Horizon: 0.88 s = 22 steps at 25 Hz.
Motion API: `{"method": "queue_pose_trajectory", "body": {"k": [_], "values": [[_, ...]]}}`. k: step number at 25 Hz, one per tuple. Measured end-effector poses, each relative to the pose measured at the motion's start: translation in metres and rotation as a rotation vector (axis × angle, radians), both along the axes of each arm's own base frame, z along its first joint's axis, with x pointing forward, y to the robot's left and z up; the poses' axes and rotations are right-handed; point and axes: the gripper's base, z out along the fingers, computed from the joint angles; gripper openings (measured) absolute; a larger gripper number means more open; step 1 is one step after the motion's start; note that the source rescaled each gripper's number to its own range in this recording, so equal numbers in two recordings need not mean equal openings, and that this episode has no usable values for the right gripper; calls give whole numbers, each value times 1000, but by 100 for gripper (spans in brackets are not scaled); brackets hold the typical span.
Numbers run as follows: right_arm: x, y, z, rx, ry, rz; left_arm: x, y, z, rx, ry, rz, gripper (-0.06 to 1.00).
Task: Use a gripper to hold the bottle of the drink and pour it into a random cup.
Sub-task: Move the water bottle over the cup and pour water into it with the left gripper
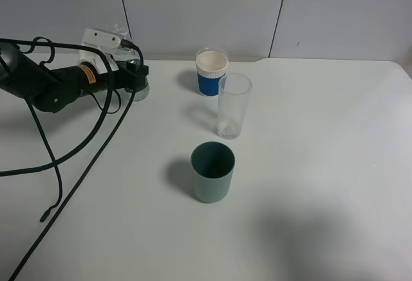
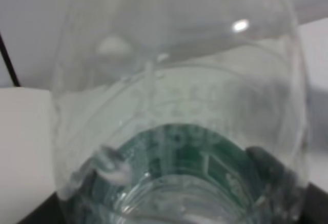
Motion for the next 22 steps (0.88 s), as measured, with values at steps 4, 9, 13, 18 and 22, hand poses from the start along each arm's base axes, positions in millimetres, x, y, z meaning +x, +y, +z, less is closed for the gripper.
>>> {"method": "queue_pose_trajectory", "body": {"k": [4,9,13,18,22], "values": [[0,0,0,0,0,0,-2,0,19,48,13,5,0],[0,0,0,0,0,0,-5,4,45,107,19,27,0],[0,0,0,0,0,0,-9,0,63,136,-13,17,0],[0,0,0,0,0,0,-16,-17,77,202,-51,-2,0],[0,0,0,0,0,0,-22,-34,75,302,-51,-11,0]]}}
